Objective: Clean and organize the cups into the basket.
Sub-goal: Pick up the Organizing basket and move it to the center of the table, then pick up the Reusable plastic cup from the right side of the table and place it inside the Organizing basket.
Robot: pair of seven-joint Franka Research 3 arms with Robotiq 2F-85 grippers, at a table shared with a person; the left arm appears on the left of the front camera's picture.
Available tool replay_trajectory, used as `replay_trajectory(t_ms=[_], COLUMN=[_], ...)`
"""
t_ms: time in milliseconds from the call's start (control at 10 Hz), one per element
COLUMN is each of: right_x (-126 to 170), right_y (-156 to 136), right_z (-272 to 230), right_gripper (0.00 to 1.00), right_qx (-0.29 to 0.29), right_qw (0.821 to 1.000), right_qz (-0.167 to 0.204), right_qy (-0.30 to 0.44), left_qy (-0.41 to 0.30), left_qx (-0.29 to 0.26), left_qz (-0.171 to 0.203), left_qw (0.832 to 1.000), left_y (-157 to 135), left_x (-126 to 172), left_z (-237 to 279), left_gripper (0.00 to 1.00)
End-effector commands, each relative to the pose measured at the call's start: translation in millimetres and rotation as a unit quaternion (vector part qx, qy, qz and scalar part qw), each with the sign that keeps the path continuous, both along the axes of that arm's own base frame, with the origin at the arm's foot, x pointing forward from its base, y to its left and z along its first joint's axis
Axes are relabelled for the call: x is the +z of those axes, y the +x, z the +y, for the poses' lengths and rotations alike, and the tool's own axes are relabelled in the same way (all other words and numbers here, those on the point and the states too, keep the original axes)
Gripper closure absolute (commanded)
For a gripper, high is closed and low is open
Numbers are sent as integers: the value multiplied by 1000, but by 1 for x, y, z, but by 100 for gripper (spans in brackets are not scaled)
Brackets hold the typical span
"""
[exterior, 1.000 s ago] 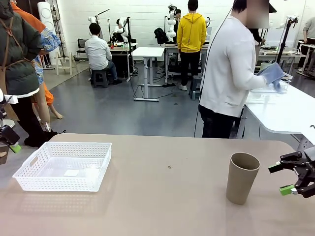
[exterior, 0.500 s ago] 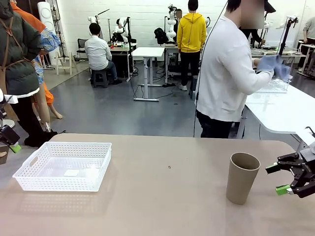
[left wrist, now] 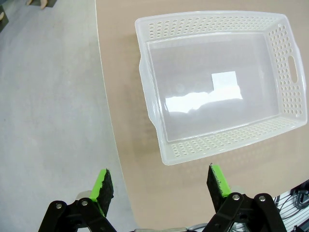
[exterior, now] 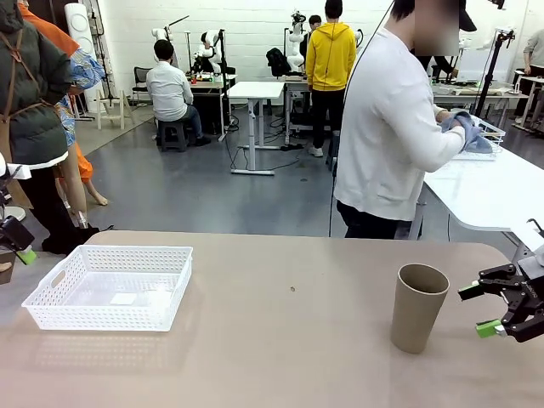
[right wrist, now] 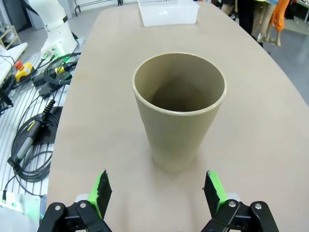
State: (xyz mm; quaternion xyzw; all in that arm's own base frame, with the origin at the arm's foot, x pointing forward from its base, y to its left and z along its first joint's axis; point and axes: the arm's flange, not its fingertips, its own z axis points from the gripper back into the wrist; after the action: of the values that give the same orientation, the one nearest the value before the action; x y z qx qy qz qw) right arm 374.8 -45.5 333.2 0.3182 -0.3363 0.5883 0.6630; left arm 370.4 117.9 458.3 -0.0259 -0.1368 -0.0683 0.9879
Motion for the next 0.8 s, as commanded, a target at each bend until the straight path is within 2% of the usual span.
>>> replay_trajectory(t_ms=[0, 500, 700], right_x=[-18, -36, -42], right_y=[9, 10, 9], right_z=[7, 14, 19], right_gripper=[0, 0, 0], right_qx=[11, 4, 6], right_qw=[1000, 999, 998], right_qz=[-25, -52, -56], right_qy=[-11, -13, -24], left_qy=[4, 44, 39], left_qx=[-12, -9, -3], left_qz=[19, 76, 78], left_qw=[1000, 996, 996], left_y=[5, 30, 45], left_x=[-4, -17, -16], left_z=[0, -5, -11], left_gripper=[0, 0, 0])
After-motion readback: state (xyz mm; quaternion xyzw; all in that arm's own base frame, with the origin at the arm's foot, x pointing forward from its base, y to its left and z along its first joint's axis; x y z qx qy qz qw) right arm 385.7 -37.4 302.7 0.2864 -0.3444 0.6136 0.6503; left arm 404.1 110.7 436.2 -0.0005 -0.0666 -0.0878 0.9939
